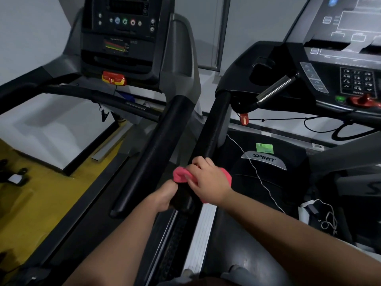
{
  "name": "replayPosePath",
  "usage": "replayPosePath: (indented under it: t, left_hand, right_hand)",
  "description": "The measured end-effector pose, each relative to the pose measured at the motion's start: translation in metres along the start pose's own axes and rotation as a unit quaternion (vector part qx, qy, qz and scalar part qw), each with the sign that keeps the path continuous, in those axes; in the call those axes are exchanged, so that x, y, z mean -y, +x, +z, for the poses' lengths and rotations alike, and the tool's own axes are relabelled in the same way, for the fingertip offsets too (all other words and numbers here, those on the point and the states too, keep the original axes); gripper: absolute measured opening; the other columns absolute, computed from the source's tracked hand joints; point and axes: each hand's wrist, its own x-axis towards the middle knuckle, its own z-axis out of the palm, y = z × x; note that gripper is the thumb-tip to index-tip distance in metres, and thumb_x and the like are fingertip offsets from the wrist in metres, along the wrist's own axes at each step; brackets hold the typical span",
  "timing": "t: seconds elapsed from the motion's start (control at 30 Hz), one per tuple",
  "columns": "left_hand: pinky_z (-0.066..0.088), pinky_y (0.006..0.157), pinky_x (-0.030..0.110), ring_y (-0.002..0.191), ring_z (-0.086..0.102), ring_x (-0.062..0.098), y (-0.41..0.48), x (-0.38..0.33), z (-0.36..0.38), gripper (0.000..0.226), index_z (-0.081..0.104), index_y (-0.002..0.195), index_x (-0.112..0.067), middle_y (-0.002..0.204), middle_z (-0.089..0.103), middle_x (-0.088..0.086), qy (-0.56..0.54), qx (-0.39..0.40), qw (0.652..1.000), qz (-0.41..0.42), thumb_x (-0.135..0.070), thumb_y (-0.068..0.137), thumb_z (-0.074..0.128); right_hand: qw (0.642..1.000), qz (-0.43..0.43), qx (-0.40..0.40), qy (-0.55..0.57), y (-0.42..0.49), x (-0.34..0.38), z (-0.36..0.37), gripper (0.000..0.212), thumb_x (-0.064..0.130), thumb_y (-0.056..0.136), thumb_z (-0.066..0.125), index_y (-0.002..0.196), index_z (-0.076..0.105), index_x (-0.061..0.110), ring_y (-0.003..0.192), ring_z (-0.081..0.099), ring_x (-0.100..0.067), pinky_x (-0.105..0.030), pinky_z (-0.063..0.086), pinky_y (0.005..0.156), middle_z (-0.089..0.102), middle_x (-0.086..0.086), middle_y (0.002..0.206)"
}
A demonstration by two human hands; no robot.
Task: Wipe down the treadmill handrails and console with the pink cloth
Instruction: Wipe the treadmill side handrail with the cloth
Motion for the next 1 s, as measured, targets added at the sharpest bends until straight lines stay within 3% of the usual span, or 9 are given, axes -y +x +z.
replayPosePath:
  t: [0.13, 0.27, 0.33, 0.4, 0.57, 0.67, 0.77, 0.87, 1.0]
  left_hand:
    - [0.05, 0.051, 0.024, 0.054, 0.065, 0.015, 0.002, 0.003, -0.002, 0.033, 0.064, 0.078, -0.013, 0.06, 0.068, 0.004, -0.022, -0.028, 0.999, -0.018, -0.022, 0.099, 0.04]
    - [0.051, 0.055, 0.02, 0.055, 0.067, 0.014, -0.001, -0.006, 0.0, 0.039, 0.065, 0.092, -0.005, 0.065, 0.07, 0.006, -0.084, -0.01, 0.996, -0.028, -0.031, 0.101, 0.038]
    - [0.052, 0.064, 0.024, 0.059, 0.067, 0.015, 0.004, -0.009, 0.0, 0.038, 0.062, 0.101, 0.0, 0.073, 0.071, 0.007, -0.107, -0.003, 0.994, -0.014, -0.031, 0.101, 0.04]
    - [0.052, 0.057, 0.021, 0.053, 0.067, 0.014, 0.002, -0.008, 0.0, 0.036, 0.062, 0.099, -0.004, 0.064, 0.07, 0.006, -0.105, -0.003, 0.994, -0.017, -0.031, 0.101, 0.039]
    - [0.052, 0.06, 0.026, 0.062, 0.066, 0.015, -0.003, 0.001, 0.002, 0.02, 0.065, 0.085, -0.01, 0.067, 0.07, 0.004, -0.017, 0.0, 1.0, 0.009, -0.021, 0.095, 0.052]
    - [0.05, 0.057, 0.026, 0.063, 0.065, 0.016, -0.004, 0.0, 0.006, 0.024, 0.066, 0.082, -0.012, 0.067, 0.069, 0.004, -0.003, -0.017, 1.0, 0.023, -0.021, 0.097, 0.049]
    - [0.049, 0.053, 0.025, 0.056, 0.064, 0.015, 0.001, 0.006, 0.006, 0.033, 0.064, 0.077, -0.013, 0.061, 0.068, 0.004, -0.03, -0.042, 0.999, 0.016, -0.024, 0.099, 0.042]
    - [0.046, 0.044, 0.017, 0.043, 0.061, 0.011, 0.001, 0.006, 0.007, 0.037, 0.059, 0.076, -0.009, 0.056, 0.062, 0.007, -0.049, -0.056, 0.997, 0.009, -0.024, 0.101, 0.037]
    - [0.046, 0.061, 0.023, 0.062, 0.059, 0.017, 0.002, 0.002, 0.007, 0.043, 0.06, 0.078, -0.006, 0.06, 0.064, 0.006, -0.089, -0.059, 0.994, -0.001, -0.032, 0.102, 0.036]
  right_hand:
    - [1.0, 0.003, -0.03, -0.008, -0.008, 0.026, 0.004, 0.035, 0.037, 0.079, 0.044, 0.094, 0.068, 0.017, 0.076, 0.054, -0.025, -0.033, 0.048, 0.053, 0.06, -0.003, 0.093]
    - [0.994, -0.067, -0.022, 0.087, -0.048, 0.033, 0.021, 0.028, 0.031, 0.085, 0.053, 0.11, 0.059, 0.019, 0.082, 0.052, -0.027, -0.036, 0.043, 0.071, 0.059, -0.004, 0.106]
    - [0.988, -0.114, -0.003, 0.105, -0.053, 0.025, 0.019, 0.028, 0.03, 0.086, 0.053, 0.114, 0.053, 0.022, 0.084, 0.051, -0.026, -0.037, 0.046, 0.069, 0.056, -0.004, 0.11]
    - [0.985, -0.127, 0.031, 0.114, -0.044, 0.011, 0.014, 0.029, 0.032, 0.087, 0.049, 0.115, 0.051, 0.024, 0.086, 0.05, -0.025, -0.037, 0.05, 0.066, 0.051, -0.002, 0.111]
    - [0.995, 0.045, 0.016, 0.093, -0.008, -0.002, 0.005, 0.036, 0.037, 0.09, 0.042, 0.115, 0.06, 0.02, 0.099, 0.046, -0.021, -0.038, 0.049, 0.076, 0.048, -0.002, 0.112]
    - [0.997, 0.074, -0.004, 0.033, 0.001, 0.011, 0.004, 0.027, 0.027, 0.09, 0.051, 0.11, 0.064, 0.014, 0.097, 0.047, -0.024, -0.033, 0.045, 0.067, 0.051, -0.005, 0.11]
    - [0.999, 0.046, -0.027, 0.011, -0.01, 0.029, 0.01, 0.03, 0.029, 0.082, 0.047, 0.098, 0.067, 0.012, 0.083, 0.053, -0.027, -0.033, 0.049, 0.062, 0.057, -0.007, 0.097]
    - [0.999, 0.0, -0.038, 0.035, -0.032, 0.035, 0.017, 0.032, 0.033, 0.082, 0.046, 0.101, 0.064, 0.014, 0.079, 0.052, -0.024, -0.03, 0.049, 0.061, 0.057, -0.005, 0.096]
    - [0.988, -0.148, -0.001, 0.051, -0.042, 0.014, 0.012, 0.027, 0.033, 0.088, 0.051, 0.11, 0.054, 0.017, 0.08, 0.054, -0.023, -0.031, 0.047, 0.061, 0.058, -0.005, 0.101]
